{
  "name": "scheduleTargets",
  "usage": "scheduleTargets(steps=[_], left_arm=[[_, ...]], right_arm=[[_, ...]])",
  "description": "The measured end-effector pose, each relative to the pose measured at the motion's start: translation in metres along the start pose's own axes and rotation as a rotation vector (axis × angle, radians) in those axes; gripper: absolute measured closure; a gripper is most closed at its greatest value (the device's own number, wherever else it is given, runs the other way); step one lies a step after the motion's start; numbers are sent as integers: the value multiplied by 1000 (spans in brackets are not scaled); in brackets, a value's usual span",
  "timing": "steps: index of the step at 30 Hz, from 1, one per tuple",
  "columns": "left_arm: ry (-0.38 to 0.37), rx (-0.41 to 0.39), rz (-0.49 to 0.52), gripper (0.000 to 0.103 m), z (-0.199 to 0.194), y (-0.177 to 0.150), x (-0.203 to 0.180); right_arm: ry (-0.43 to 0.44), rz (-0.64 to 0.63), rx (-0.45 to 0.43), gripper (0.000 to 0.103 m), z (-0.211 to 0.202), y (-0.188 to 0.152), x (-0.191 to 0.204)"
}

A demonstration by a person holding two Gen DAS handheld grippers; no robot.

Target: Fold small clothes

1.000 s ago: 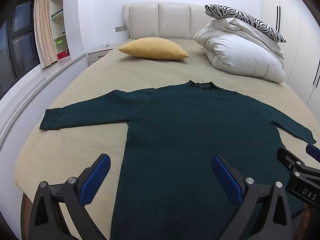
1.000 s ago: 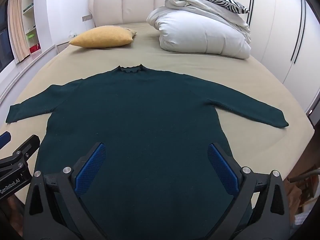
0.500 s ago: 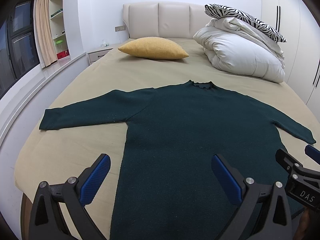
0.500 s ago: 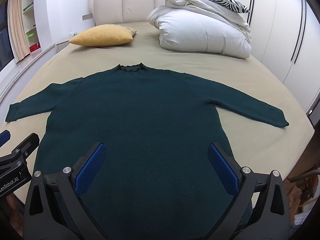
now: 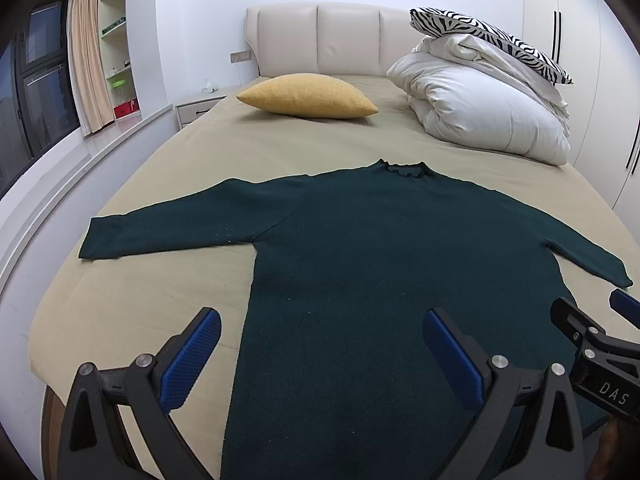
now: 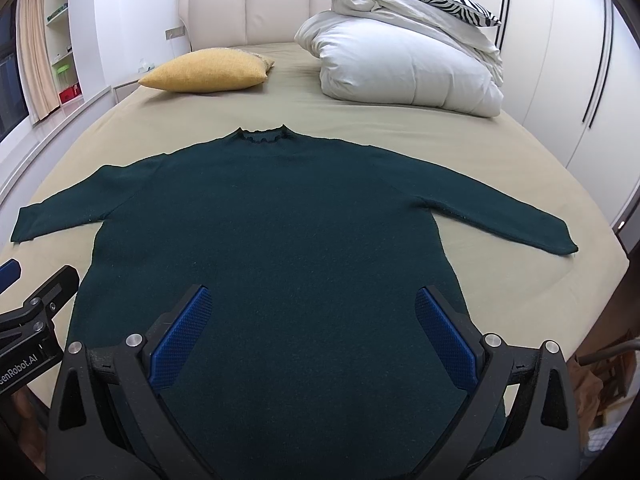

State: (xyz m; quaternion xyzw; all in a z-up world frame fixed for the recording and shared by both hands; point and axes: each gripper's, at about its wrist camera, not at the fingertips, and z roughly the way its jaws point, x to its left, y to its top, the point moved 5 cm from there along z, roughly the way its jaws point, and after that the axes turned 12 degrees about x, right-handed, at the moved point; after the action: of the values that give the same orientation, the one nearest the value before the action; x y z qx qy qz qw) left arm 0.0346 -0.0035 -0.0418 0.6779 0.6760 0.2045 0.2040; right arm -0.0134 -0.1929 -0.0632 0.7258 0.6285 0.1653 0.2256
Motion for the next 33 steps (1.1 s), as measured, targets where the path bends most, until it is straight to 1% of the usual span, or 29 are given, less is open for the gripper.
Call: scheduleTargets(steps=[33], left_arm=[[0, 1, 0, 0, 0, 0, 0]], right_arm=[[-1, -3, 6, 0, 3, -4, 2]])
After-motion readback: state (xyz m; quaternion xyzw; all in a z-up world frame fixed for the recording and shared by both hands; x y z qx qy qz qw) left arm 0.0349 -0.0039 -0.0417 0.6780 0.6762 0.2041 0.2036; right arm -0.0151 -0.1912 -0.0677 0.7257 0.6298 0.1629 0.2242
